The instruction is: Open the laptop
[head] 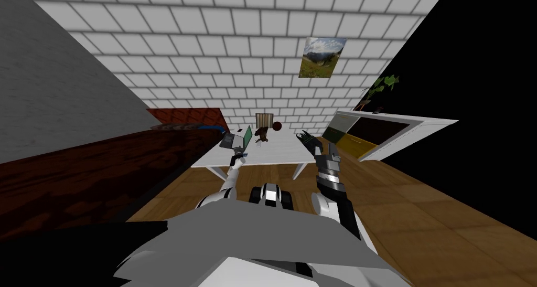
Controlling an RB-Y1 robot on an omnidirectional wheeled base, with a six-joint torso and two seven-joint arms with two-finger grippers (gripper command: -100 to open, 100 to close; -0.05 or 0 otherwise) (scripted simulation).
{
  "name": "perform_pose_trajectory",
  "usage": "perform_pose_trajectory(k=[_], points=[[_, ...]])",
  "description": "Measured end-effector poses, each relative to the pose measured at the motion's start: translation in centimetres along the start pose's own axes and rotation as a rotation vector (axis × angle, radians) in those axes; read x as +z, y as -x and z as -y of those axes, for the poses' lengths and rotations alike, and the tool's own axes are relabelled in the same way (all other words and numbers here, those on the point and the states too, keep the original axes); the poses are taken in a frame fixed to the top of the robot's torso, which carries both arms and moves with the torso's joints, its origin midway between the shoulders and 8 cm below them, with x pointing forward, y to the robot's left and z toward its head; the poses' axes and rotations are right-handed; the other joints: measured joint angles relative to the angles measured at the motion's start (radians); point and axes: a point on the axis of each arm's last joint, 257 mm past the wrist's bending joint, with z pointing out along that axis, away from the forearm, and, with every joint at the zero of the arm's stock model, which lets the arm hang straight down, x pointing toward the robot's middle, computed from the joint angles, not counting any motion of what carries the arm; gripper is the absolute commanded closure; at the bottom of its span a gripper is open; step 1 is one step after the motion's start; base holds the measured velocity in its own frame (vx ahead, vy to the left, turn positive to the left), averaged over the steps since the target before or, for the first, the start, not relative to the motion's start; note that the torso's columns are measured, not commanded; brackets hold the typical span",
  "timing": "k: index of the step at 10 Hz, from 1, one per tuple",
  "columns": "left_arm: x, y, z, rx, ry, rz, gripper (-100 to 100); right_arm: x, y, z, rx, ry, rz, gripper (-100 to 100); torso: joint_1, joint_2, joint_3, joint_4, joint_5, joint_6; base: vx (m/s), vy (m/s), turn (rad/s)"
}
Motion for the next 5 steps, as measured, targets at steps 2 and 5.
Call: perform_pose_trajectory(k=[2,5], points=[[0.0,-1.0,1.1,-0.001,-0.02,-0.017,100,0.0,0.0,0.0,0.0,0.0,0.0,0,0.0,0.001,0.0,0.0,0.0,0.0,0.018,-0.007,-0.072],[-1.3,0.4,2.6,-0.002,-0.035,-0.004,100,0.0,0.0,0.0,0.0,0.0,0.0,0,0.001,0.001,0.0,0.0,0.0,0.0,0.029,-0.004,-0.066]])
